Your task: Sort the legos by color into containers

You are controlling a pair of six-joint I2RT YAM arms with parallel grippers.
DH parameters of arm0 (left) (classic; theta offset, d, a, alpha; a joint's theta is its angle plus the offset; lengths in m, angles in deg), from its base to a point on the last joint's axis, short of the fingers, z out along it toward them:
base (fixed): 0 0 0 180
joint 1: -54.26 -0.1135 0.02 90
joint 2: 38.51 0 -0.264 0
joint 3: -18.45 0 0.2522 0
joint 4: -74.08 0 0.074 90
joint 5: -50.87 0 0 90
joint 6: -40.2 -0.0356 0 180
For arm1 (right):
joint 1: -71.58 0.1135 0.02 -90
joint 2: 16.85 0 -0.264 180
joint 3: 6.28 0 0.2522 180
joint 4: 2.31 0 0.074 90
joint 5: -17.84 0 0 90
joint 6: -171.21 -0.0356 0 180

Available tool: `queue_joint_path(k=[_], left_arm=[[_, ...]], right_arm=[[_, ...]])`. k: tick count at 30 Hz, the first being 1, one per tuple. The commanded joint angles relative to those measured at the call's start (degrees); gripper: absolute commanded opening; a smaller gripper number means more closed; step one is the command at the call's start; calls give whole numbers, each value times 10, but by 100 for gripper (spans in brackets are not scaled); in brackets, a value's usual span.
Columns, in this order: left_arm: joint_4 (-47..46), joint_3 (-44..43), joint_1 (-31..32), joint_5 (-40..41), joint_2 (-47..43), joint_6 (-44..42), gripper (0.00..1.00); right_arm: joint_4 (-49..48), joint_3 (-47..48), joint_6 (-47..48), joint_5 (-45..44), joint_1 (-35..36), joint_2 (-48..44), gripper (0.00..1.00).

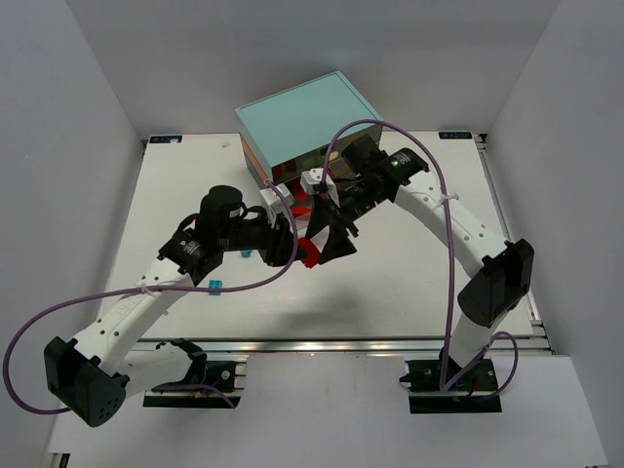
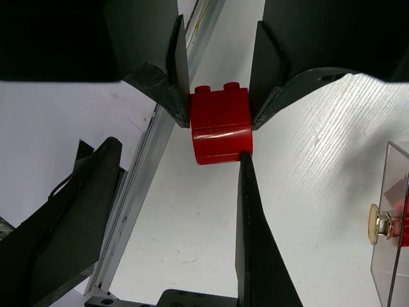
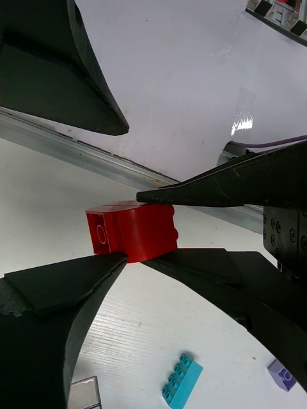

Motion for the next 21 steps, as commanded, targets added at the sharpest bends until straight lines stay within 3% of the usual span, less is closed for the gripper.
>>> queue_joint_path(k=[1, 8, 13, 21], left_arm=[[-40, -18, 5, -39, -10, -2, 0], [-24, -17, 5, -35, -13, -10, 0], [-18, -7, 5, -17, -26, -9, 0], [-12, -1, 5, 0, -32, -7, 0]], right_arm=[[-15, 17, 8, -10, 8, 18, 80], [-4, 25, 31, -14, 3, 2, 79], [0, 9, 45, -30, -2, -26, 71], [-123, -62, -51, -89, -3, -83, 72]])
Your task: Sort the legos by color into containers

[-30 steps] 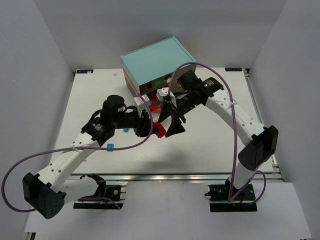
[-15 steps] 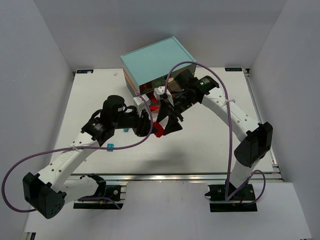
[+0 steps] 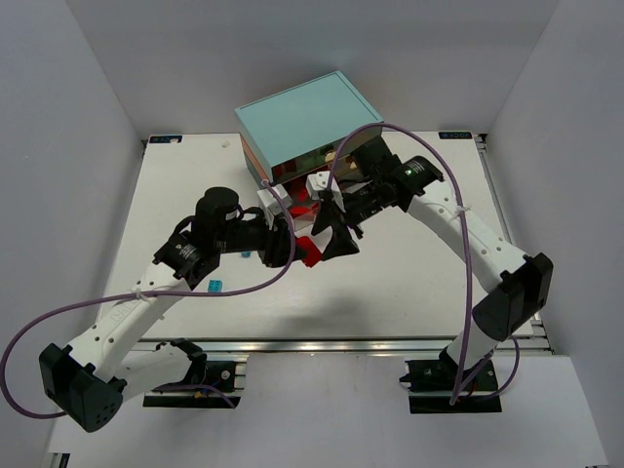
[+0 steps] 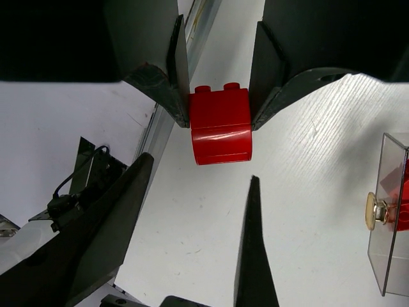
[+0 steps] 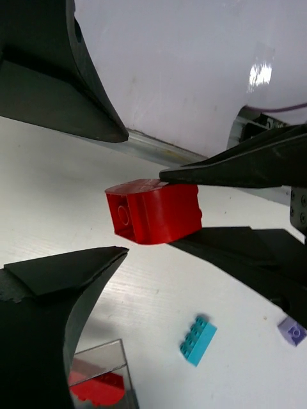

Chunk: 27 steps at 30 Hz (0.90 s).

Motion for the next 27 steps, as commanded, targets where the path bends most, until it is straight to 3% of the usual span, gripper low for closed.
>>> queue_joint_path(k=[1, 12, 22, 27], left_arm=[[-9, -4, 3, -3, -13, -3, 0], [-17, -1, 3, -10, -20, 1, 0], [-22, -2, 3, -21, -20, -5, 0], [-11, -4, 3, -21, -20, -11, 0]], right_arm=[[-65, -11, -41, -31, -2, -26, 72], [-51, 9, -46, 7, 0, 12, 84], [-9, 32, 1, 38, 0, 48, 77], [3, 45, 18, 45, -2, 57, 67]])
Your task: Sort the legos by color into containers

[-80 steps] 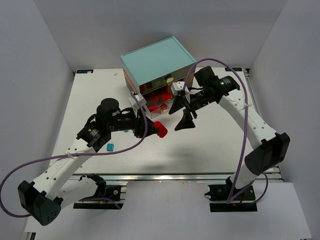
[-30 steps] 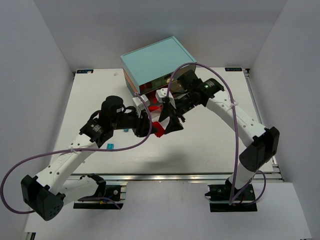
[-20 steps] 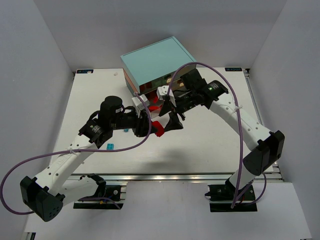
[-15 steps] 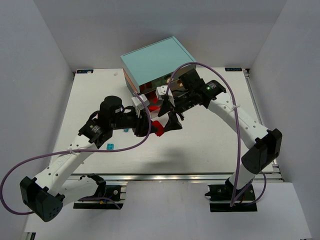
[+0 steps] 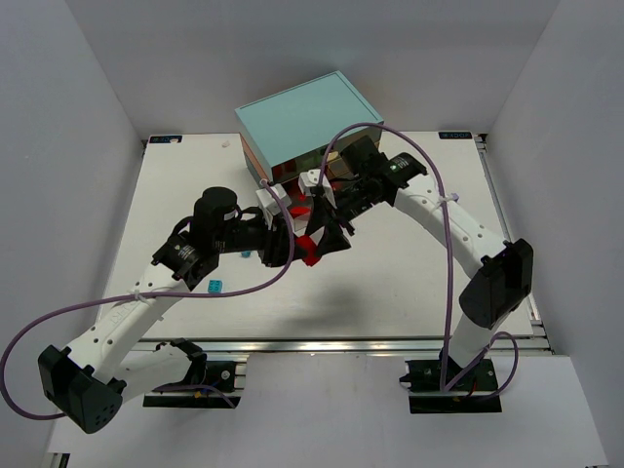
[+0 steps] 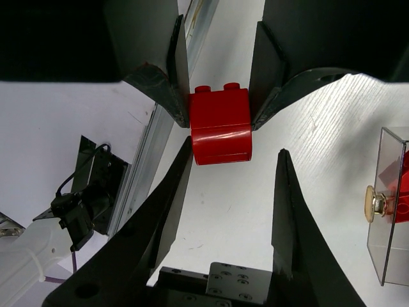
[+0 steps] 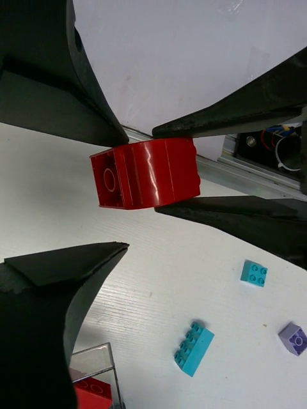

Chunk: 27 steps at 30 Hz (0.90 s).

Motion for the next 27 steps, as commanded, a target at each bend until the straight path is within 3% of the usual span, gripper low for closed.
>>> queue_joint_path(k=[1, 5, 14, 19, 27], left_arm=[[0, -4, 2, -14, -14, -12, 0], [5, -2, 2, -14, -14, -14, 0], [8, -3, 2, -12, -15, -15, 0], [32, -6, -3, -5, -23, -23, 0], [61, 5, -8, 17, -46, -48, 0]], right_arm=[[23, 38, 25, 27, -2, 6, 66], [42, 46, 48, 31, -1, 12, 55], [69, 52, 90, 42, -3, 19, 10], [62, 46, 70, 41, -30, 17, 2], [50, 43, 54, 41, -103, 13, 1]])
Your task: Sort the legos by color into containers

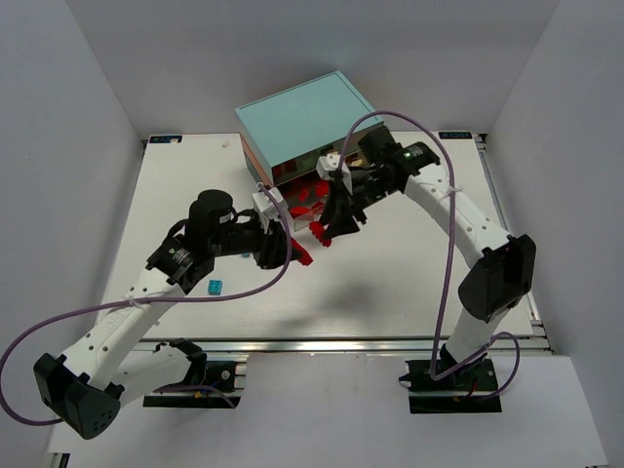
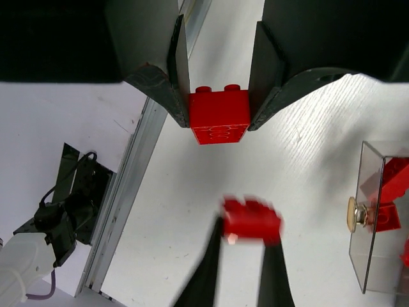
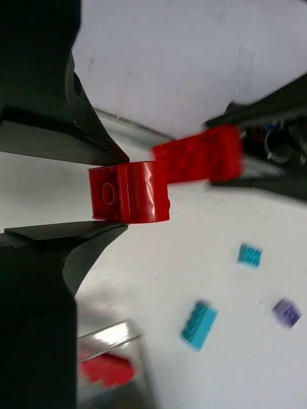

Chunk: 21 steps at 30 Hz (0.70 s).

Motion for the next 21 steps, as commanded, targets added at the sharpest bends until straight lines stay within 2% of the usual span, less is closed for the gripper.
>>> queue_joint_path(k=[1, 7, 9, 10, 11, 13, 15, 16, 21], left_arm=[[42, 5, -5, 0, -34, -14, 0], [36, 10, -5, 11, -33, -10, 0], [31, 10, -5, 22, -32, -7, 0], [29, 10, -5, 40, -32, -1, 0], [26, 9, -5, 50, -32, 2, 0], [21, 5, -5, 80, -30, 27, 0], [12, -1, -5, 124, -30, 41, 0], [0, -5, -5, 156, -32, 48, 0], [-56, 2, -5, 212, -56, 89, 0]], right_arm=[[-3, 13, -3, -20, -54, -4, 1], [-22, 11, -30, -41, -73, -4, 1], [-94, -5, -74, -80, -65, -8, 1], [-128, -15, -125, -134, -63, -15, 2], [-213, -25, -154, -164, -58, -19, 2], [-290, -58, -196, -236, -57, -24, 3], [-349, -44, -231, -278, -50, -11, 4], [-360, -34, -238, -308, -49, 7, 5], [-408, 27, -279, -360, -42, 62, 6]])
